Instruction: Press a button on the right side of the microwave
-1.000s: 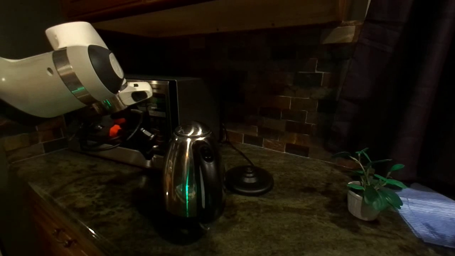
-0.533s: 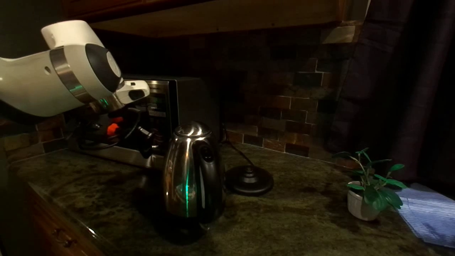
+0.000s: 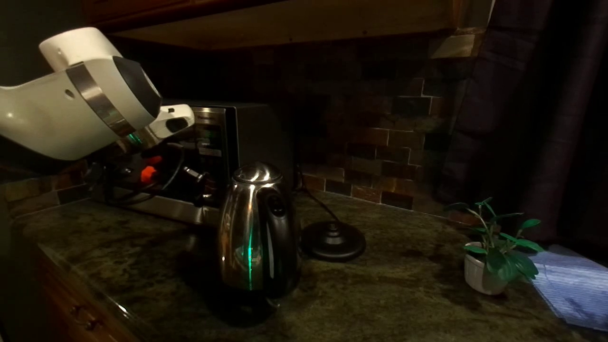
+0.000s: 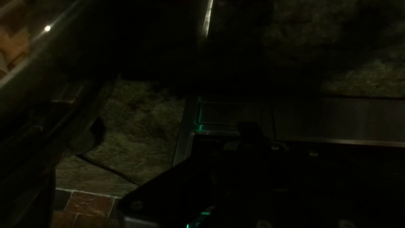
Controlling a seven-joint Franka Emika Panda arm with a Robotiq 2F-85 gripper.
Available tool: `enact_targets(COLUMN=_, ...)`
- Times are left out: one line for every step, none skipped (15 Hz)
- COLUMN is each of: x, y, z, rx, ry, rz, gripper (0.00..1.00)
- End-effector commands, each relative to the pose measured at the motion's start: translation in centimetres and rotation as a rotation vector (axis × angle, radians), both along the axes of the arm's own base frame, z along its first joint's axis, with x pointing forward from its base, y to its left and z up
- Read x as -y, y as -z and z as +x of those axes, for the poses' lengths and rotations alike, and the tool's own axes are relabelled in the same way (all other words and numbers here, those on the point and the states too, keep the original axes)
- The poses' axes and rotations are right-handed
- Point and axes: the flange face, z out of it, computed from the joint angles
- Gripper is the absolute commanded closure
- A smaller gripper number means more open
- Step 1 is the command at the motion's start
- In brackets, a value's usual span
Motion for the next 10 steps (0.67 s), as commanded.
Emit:
enact_targets(x=-0.1, y=0.6, z=-0.1, rx=0.04, ry=0.001, rz=-0.018, gripper=1.0)
enact_targets(x=-0.1, y=0.8, z=0.0, rx=0.042, ry=-0.001, rz=-0.023, gripper=1.0)
enact_targets(x=-0.1, y=1.0, z=0.0, rx=0.043, ry=-0.003, rz=-0.025, gripper=1.0)
enact_targets(x=-0.2, y=1.1, z=-0.1, rx=0.047, ry=-0.013, rz=-0.03, gripper=1.0)
enact_targets(x=-0.3, y=1.2, z=-0.1, rx=0.049, ry=-0.02, rz=-0.033, gripper=1.0)
enact_targets(x=-0.4, y=1.4, z=-0.1, rx=0.049, ry=-0.027, rz=-0.033, gripper=1.0)
enact_targets(x=-0.5, y=1.5, z=-0.1, rx=0.049, ry=-0.032, rz=-0.033, gripper=1.0)
enact_targets(x=-0.5, y=1.7, z=-0.1, rx=0.049, ry=-0.042, rz=-0.036, gripper=1.0)
enact_targets(x=-0.5, y=1.9, z=-0.1, rx=0.051, ry=-0.049, rz=-0.036, gripper=1.0)
enact_targets(x=-0.5, y=1.9, z=0.0, rx=0.06, ry=-0.055, rz=-0.04, gripper=1.0)
